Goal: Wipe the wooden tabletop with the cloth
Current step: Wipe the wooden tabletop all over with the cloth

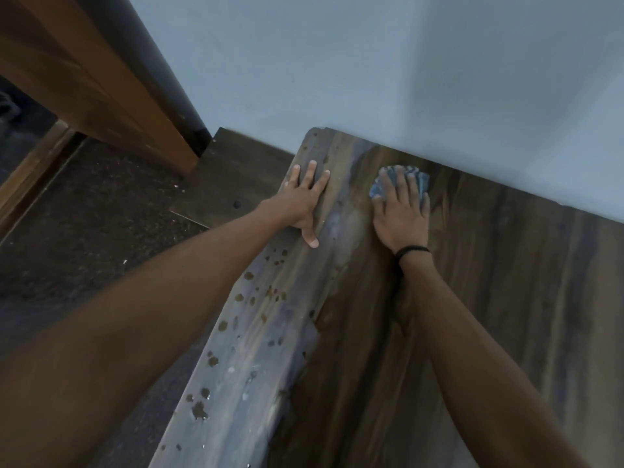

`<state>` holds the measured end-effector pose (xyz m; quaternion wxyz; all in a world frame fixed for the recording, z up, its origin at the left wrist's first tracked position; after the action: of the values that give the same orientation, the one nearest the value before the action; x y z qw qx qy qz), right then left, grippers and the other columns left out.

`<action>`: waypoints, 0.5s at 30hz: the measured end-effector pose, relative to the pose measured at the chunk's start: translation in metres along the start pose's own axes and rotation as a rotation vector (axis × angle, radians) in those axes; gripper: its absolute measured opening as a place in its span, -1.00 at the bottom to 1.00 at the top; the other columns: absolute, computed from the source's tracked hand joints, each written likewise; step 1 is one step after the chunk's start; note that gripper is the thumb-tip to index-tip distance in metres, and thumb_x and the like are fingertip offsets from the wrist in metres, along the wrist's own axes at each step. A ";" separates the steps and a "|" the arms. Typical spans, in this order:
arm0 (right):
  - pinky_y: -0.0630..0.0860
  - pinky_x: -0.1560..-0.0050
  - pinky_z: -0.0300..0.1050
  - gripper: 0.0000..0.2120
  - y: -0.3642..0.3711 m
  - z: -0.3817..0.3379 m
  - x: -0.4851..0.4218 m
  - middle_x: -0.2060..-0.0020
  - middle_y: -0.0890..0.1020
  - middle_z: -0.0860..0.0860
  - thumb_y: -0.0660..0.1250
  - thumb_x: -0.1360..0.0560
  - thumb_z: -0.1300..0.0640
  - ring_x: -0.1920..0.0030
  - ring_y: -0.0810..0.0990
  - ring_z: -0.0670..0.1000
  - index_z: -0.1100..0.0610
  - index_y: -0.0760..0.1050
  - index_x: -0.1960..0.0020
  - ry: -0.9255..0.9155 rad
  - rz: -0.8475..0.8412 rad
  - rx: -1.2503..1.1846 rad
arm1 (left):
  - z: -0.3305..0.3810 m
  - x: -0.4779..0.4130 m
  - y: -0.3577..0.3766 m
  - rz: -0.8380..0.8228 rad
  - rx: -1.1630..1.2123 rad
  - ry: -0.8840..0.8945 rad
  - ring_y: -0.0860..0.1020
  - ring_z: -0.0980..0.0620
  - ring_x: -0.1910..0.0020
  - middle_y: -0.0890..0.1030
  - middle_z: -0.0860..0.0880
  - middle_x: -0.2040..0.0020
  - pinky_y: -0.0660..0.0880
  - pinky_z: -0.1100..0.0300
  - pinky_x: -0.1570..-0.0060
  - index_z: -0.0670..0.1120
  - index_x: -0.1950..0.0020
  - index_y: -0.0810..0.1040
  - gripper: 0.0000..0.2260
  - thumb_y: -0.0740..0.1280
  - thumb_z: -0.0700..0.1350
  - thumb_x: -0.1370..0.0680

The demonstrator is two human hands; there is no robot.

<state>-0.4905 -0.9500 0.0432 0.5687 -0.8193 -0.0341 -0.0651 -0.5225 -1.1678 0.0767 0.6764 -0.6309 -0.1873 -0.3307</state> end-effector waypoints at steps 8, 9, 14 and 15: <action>-0.06 -0.60 0.19 -0.50 0.005 0.011 0.065 -0.64 0.06 -0.13 -0.04 -0.71 -0.10 -0.63 -0.06 -0.04 -0.18 0.02 -0.64 -0.163 -0.076 0.069 | -0.007 0.019 0.004 0.072 0.037 0.063 -0.39 -0.17 -0.55 -0.45 -0.06 -0.57 0.01 -0.26 -0.52 -0.01 -0.62 -0.33 0.34 0.65 0.15 -0.23; -0.08 -0.60 0.20 -0.50 0.004 0.006 0.052 -0.64 0.04 -0.13 -0.04 -0.71 -0.10 -0.64 -0.07 -0.03 -0.18 0.02 -0.64 -0.099 -0.057 0.043 | -0.008 0.025 0.008 0.085 0.035 0.065 -0.40 -0.15 -0.55 -0.46 -0.06 -0.56 0.01 -0.24 -0.52 -0.02 -0.62 -0.33 0.33 0.65 0.15 -0.24; -0.02 -0.60 0.21 -0.50 0.026 -0.033 0.085 -0.63 0.10 -0.11 -0.01 -0.71 -0.07 -0.64 -0.04 -0.02 -0.13 0.07 -0.64 -0.301 -0.072 0.075 | -0.023 0.071 0.056 0.014 -0.052 0.118 -0.41 -0.13 -0.54 -0.48 -0.10 -0.55 -0.05 -0.13 -0.53 -0.07 -0.60 -0.38 0.36 0.65 0.12 -0.24; -0.01 -0.60 0.20 -0.51 0.025 -0.027 0.099 -0.63 0.11 -0.12 -0.01 -0.71 -0.08 -0.63 -0.03 -0.03 -0.15 0.07 -0.64 -0.348 -0.092 0.088 | -0.027 0.076 0.063 0.018 -0.061 0.127 -0.40 -0.14 -0.55 -0.47 -0.11 -0.55 -0.08 -0.10 -0.54 -0.07 -0.60 -0.37 0.37 0.66 0.11 -0.23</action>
<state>-0.3911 -0.9859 0.0435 0.5858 -0.7902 -0.1721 0.0531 -0.4297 -1.2107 0.0777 0.6702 -0.6307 -0.1281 -0.3696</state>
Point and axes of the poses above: each hand's wrist, its own x-axis away from the middle knuckle, its own y-axis out of the palm, z = x × y, the point moved 1 cm from there along -x, towards the middle knuckle
